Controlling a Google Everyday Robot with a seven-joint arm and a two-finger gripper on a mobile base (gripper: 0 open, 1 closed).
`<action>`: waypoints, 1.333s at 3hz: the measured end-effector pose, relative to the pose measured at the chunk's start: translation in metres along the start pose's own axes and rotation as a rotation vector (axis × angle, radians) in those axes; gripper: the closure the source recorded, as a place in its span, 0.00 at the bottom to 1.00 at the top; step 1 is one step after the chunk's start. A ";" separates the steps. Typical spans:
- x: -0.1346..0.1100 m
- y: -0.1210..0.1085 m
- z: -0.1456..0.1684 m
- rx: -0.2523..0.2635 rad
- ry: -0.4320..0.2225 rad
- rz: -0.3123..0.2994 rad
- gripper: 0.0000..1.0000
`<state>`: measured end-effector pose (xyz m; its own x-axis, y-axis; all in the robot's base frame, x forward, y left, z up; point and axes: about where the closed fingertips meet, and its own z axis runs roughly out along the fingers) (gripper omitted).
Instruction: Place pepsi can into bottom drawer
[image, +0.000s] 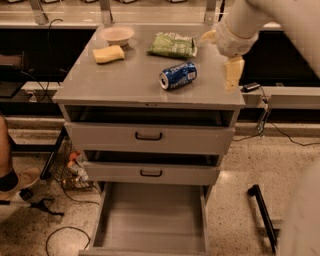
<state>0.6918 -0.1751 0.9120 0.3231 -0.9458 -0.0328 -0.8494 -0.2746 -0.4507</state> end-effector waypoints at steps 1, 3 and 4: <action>-0.002 -0.014 0.028 -0.042 -0.020 -0.087 0.00; -0.022 -0.048 0.052 -0.018 -0.057 -0.187 0.00; -0.046 -0.059 0.065 -0.017 -0.085 -0.220 0.00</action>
Offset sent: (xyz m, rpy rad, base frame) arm 0.0671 0.0385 -0.0205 -0.0657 0.0120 0.2369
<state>0.7544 -0.1039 0.8823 0.5345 -0.8451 -0.0106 -0.7615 -0.4761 -0.4398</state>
